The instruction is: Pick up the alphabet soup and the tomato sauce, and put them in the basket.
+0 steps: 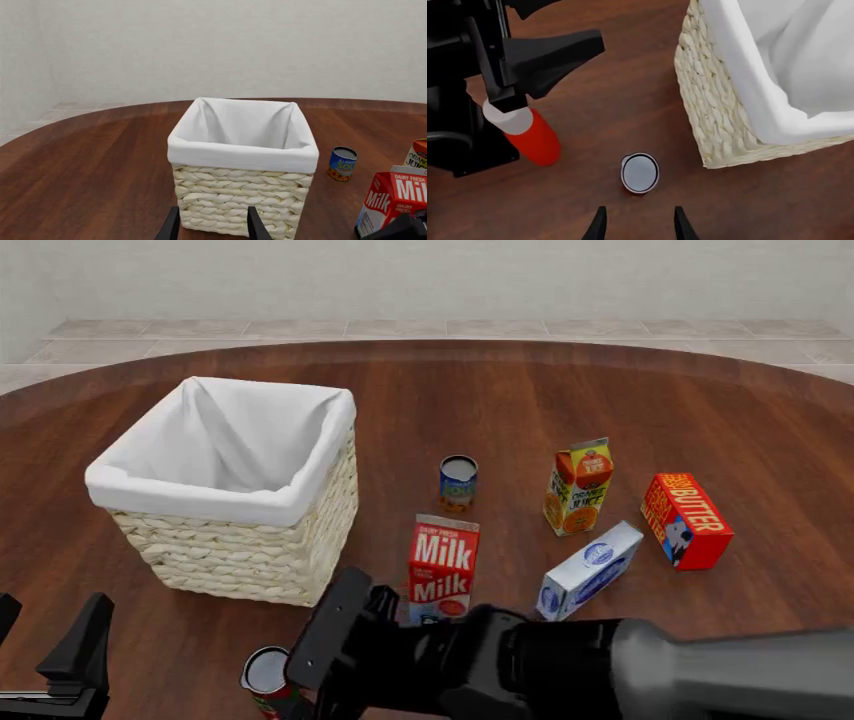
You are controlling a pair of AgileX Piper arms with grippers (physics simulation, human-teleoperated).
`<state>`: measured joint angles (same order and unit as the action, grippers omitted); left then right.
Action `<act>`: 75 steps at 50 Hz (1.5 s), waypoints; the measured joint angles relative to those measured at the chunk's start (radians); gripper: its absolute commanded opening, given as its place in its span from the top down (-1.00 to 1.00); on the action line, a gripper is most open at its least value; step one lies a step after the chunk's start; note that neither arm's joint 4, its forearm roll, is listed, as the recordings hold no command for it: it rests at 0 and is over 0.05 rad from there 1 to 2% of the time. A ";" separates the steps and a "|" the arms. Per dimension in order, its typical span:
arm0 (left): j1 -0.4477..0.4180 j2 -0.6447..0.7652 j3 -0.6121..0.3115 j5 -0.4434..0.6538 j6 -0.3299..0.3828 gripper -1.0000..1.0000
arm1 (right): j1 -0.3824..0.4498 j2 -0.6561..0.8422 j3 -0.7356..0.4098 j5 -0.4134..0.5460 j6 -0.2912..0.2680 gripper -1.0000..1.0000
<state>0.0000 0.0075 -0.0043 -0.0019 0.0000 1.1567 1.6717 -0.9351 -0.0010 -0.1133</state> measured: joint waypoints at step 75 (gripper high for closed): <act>0.000 0.000 0.000 0.000 0.000 -1.00 | -0.010 0.181 -0.049 -0.101 0.026 -1.00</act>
<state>0.0000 0.0075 -0.0043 -0.0019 0.0000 1.1470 1.8531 -0.9840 -0.1019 -0.0877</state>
